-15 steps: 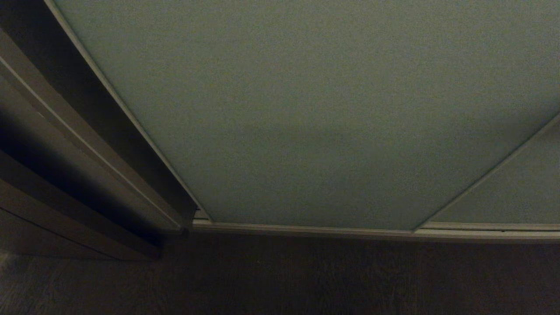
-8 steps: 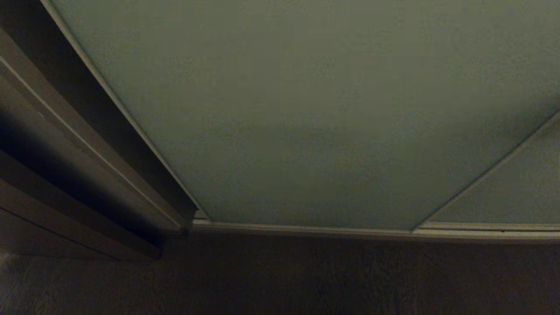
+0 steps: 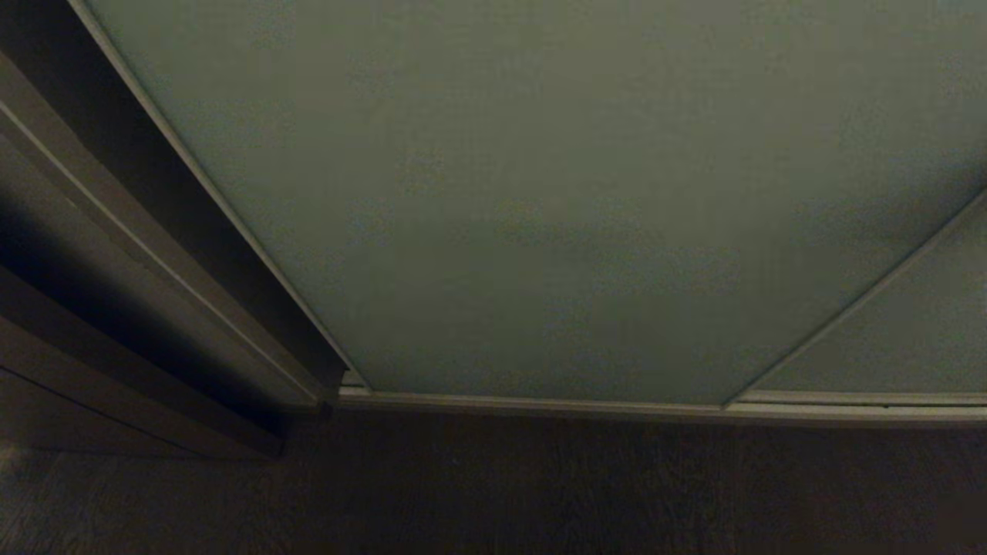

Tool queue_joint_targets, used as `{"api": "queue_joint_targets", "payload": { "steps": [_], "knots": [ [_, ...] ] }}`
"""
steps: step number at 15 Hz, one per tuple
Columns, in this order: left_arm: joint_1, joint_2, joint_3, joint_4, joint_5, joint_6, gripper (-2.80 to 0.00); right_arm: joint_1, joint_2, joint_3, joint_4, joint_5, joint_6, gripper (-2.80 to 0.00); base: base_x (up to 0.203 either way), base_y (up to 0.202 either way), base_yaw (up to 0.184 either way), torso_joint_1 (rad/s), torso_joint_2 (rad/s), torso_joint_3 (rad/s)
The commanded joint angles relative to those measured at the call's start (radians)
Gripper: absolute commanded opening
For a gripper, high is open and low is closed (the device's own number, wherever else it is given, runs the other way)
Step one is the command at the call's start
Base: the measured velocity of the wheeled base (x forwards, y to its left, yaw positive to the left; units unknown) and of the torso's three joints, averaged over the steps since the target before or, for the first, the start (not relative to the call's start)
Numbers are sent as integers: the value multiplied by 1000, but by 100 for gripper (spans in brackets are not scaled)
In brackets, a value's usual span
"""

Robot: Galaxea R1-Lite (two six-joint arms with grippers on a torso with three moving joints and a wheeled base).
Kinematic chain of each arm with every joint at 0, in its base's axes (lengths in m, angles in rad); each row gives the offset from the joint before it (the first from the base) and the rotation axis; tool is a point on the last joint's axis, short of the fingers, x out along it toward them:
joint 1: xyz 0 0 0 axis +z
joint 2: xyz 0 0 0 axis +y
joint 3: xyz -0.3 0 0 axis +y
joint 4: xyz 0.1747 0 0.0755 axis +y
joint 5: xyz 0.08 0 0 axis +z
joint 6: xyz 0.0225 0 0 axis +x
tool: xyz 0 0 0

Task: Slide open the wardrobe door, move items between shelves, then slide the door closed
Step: Close the door

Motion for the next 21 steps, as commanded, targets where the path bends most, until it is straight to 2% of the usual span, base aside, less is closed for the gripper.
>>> {"api": "queue_joint_targets", "payload": {
  "steps": [1, 7, 21],
  "knots": [
    [-1, 0, 0, -1, -1, 0, -280, 22, -16, 8, 0, 5, 1, -280, 0, 0, 0, 0, 0, 0],
    [1, 0, 0, -1, 0, 0, -280, 58, -84, 82, -1, 7, -5, -280, 0, 0, 0, 0, 0, 0],
    [-1, 0, 0, -1, 0, 0, -280, 89, -99, 111, -1, 4, -7, -280, 0, 0, 0, 0, 0, 0]
  ]
}}
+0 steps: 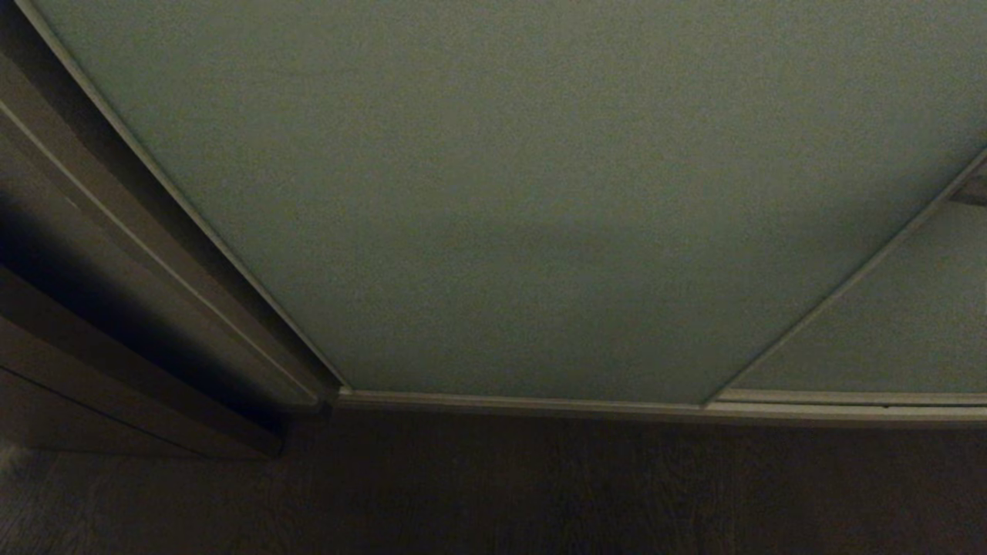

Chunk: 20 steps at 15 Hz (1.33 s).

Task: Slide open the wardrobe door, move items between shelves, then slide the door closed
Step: Close the door

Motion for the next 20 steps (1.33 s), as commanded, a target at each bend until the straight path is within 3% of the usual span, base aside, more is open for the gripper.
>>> {"api": "queue_joint_targets", "payload": {
  "steps": [1, 5, 11, 16, 20],
  "knots": [
    [0, 0, 0, 0, 0, 1, -280, -1, -10, 14, 0, 7, 1, -280, 0, 0, 0, 0, 0, 0],
    [0, 0, 0, 0, 0, 1, -280, -2, -80, 113, -1, 8, -37, -280, 0, 0, 0, 0, 0, 0],
    [1, 0, 0, 0, 0, 1, -280, 16, -401, 461, -3, -1, -321, -280, 0, 0, 0, 0, 0, 0],
    [0, 0, 0, 0, 0, 0, -280, 198, -803, 825, -62, -217, -378, -280, 0, 0, 0, 0, 0, 0],
    [0, 0, 0, 0, 0, -1, -280, 304, -1175, 1038, -47, -374, -390, -280, 0, 0, 0, 0, 0, 0]
  ]
}}
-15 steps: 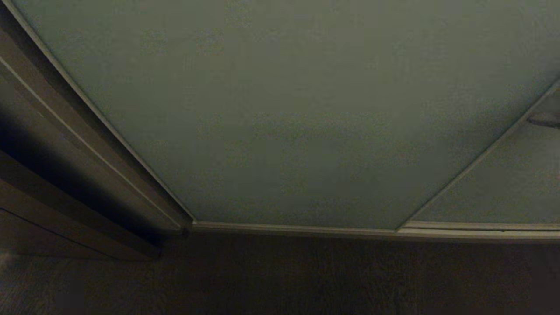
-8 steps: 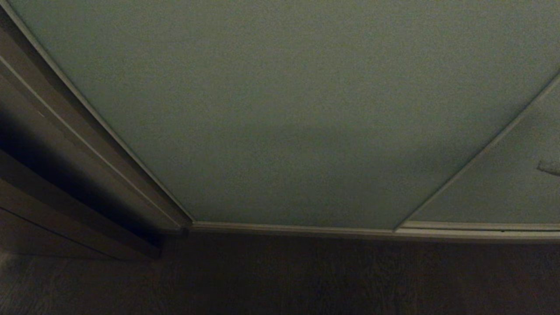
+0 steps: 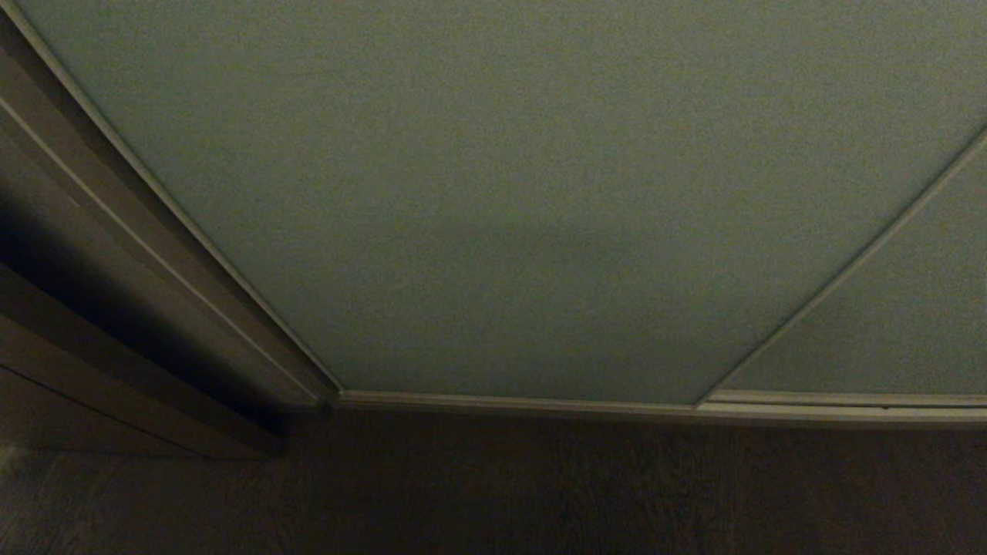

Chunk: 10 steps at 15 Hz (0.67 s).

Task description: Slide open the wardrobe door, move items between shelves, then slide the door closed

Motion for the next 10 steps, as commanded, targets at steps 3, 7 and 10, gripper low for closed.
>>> {"api": "queue_joint_targets", "payload": {
  "steps": [3, 7, 10],
  "knots": [
    [0, 0, 0, 0, 0, 0, -280, 81, -379, 212, 10, -142, -6, -280, 0, 0, 0, 0, 0, 0],
    [-1, 0, 0, 0, 0, -1, -280, 114, -549, 409, -90, -183, -55, -280, 0, 0, 0, 0, 0, 0],
    [0, 0, 0, 0, -1, 0, -280, 117, -546, 423, -28, -168, 22, -280, 0, 0, 0, 0, 0, 0]
  ]
}}
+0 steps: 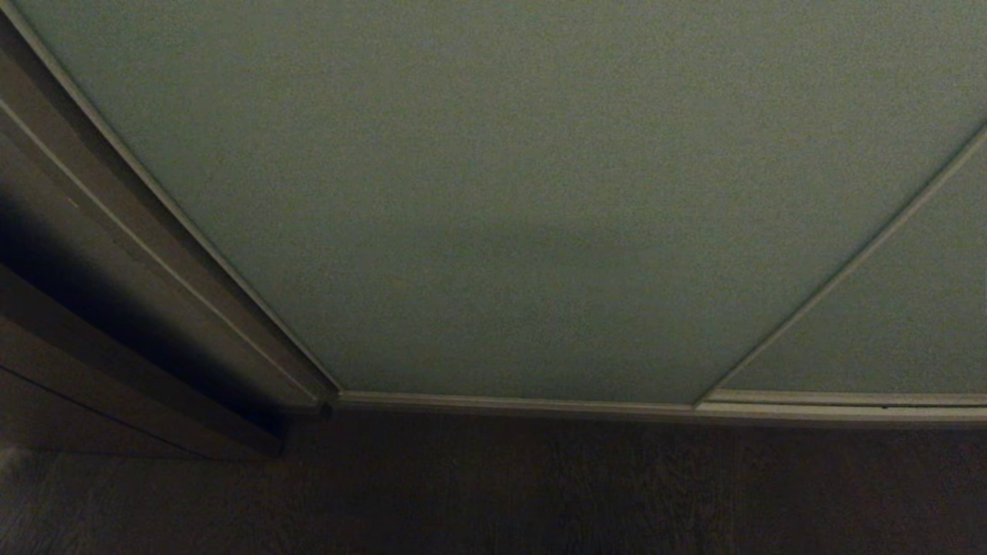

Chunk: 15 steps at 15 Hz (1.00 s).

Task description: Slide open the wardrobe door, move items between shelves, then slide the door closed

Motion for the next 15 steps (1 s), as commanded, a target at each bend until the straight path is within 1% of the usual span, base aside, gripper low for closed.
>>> {"api": "queue_joint_targets", "payload": {
  "steps": [1, 4, 15],
  "knots": [
    [0, 0, 0, 0, 0, -1, -280, 1, -20, 9, 23, 3, -15, -280, 0, 0, 0, 0, 0, 0],
    [1, 0, 0, 0, 0, -1, -280, 1, -20, 10, 23, 0, 29, -280, 0, 0, 0, 0, 0, 0],
    [0, 0, 0, 0, 0, 1, -280, 1, -20, 10, 23, 0, 31, -280, 0, 0, 0, 0, 0, 0]
  ]
}}
